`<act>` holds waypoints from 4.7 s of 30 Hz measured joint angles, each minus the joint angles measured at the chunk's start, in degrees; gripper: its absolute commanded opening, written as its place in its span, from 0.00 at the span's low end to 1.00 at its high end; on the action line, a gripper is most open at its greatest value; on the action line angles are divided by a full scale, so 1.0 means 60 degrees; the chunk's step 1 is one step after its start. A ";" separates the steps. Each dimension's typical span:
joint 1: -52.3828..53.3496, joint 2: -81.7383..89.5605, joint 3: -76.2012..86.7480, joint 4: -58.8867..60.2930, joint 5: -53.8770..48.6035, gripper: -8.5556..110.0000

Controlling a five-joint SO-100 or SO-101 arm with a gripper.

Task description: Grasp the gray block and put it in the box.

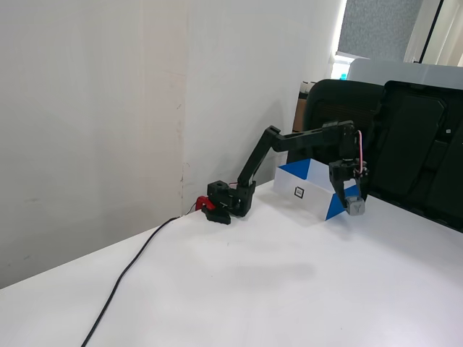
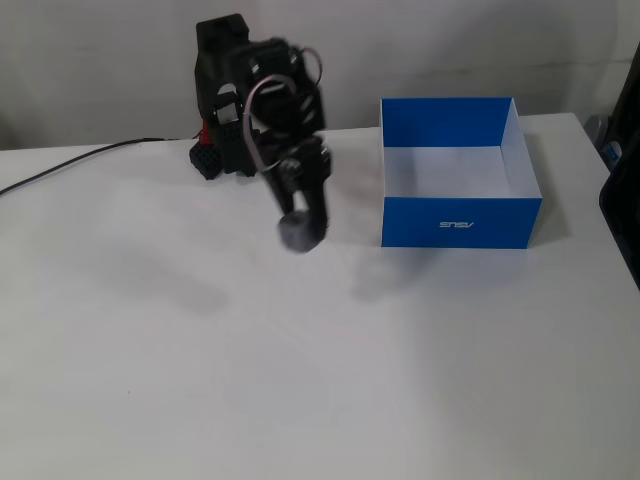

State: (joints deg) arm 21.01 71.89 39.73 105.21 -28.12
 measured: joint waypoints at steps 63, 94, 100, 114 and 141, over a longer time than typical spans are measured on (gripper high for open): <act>0.7749 0.2007 0.2241 0.0044 0.1011 0.07; -0.3384 0.8086 1.0928 -0.4146 0.1978 0.07; -0.3589 0.9888 1.3784 -0.6152 0.2651 0.07; -0.4058 1.3037 1.7900 -0.9214 0.3691 0.07; -0.4131 2.0317 2.2690 -0.6592 0.3838 0.07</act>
State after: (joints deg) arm -3.78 193.80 175.87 65.65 -5.10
